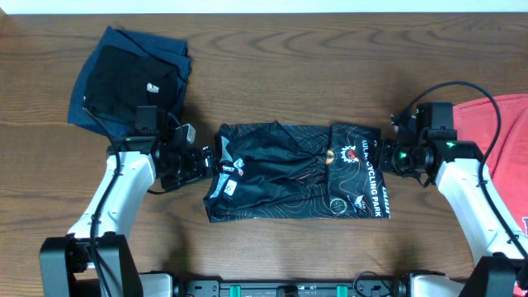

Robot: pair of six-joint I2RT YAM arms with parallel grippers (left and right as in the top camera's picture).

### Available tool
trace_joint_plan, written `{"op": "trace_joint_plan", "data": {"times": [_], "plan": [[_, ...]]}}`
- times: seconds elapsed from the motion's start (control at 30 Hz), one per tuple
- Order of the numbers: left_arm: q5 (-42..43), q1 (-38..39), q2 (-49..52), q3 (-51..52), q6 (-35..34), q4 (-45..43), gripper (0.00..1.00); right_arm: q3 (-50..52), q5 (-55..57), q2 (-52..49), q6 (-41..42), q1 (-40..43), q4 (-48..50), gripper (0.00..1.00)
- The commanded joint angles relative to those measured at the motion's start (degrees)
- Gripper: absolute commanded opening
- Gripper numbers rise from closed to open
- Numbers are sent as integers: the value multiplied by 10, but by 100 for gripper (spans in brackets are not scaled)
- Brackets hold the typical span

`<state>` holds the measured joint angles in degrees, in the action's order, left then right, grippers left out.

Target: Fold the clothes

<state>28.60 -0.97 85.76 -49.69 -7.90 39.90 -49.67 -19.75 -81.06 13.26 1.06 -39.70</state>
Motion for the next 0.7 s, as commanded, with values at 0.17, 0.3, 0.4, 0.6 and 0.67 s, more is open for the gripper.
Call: {"op": "trace_joint_plan", "data": {"times": [0.17,0.3,0.4,0.6,0.67], "plan": [[8,2,62,30,-3,-65,91,-2,-28,-3,-17,-17,-2,34],[40,15,119,30,-4,-90,91,-2,-23,-3,-17,-19,-2,34],[77,31,153,30,-19,-117,86,-2,-23,-3,-17,-19,-2,34],[80,98,194,30,-34,-145,75,-2,-23,-3,-17,-19,-2,34],[78,116,195,30,-35,-154,69,-2,-23,-3,-17,-19,-2,34]]}}
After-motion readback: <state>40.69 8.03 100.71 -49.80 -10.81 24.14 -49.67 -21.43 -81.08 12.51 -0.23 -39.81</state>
